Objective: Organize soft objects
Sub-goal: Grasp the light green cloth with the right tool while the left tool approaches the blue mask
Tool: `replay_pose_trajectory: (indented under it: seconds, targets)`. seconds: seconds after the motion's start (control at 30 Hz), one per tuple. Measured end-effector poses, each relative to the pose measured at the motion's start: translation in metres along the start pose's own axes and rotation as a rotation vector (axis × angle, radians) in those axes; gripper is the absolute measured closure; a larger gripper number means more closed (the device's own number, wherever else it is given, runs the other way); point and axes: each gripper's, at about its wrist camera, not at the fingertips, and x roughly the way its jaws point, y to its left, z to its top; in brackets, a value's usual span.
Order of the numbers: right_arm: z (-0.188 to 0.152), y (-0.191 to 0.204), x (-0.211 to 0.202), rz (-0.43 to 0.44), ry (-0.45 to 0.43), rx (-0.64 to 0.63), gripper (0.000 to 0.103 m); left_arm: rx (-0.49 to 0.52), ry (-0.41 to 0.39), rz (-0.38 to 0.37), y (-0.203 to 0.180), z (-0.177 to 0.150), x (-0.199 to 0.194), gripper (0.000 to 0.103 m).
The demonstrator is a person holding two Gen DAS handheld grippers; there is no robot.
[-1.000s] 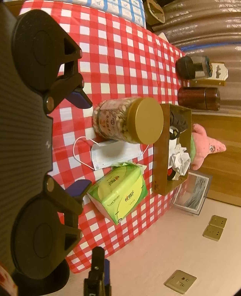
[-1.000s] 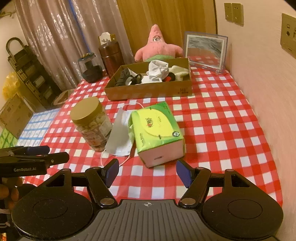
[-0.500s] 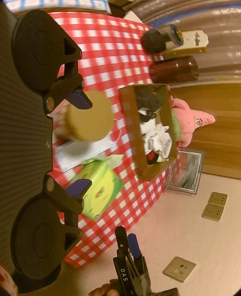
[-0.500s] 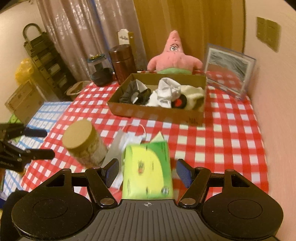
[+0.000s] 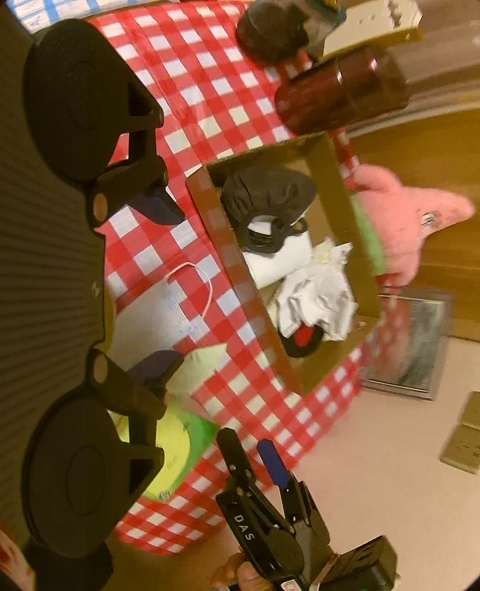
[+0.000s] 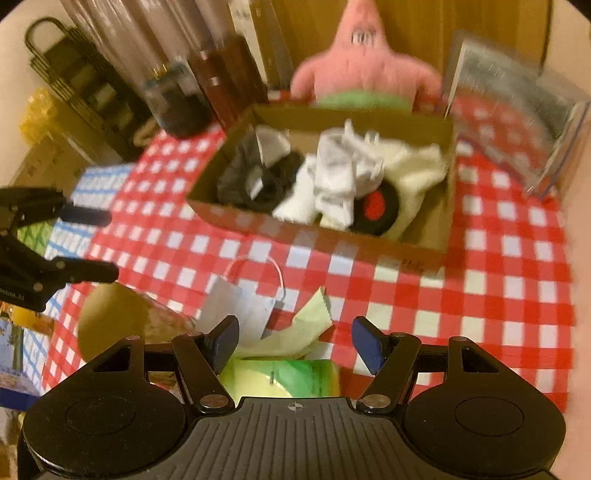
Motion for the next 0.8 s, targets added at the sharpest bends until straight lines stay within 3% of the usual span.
replay_pose_trajectory:
  seconds: [0.3,0.63,0.7,0.8]
  targets:
    - [0.017,-0.020,0.084,0.045,0.221,0.090,0.035,0.006,0.165,-0.092,0.033,0.014,0.074,0.032]
    - [0.027,-0.016,0.126,0.067,0.394,0.057,0.037,-0.004,0.280,-0.166,0.044,0.013,0.128,0.035]
    - [0.027,-0.016,0.130,0.061,0.408,0.048,0.053,-0.010,0.285,-0.176,0.045,0.013,0.133,0.036]
    - [0.027,-0.013,0.135,0.055,0.423,0.038,0.064,-0.022,0.299,-0.194,0.047,0.013,0.141,0.038]
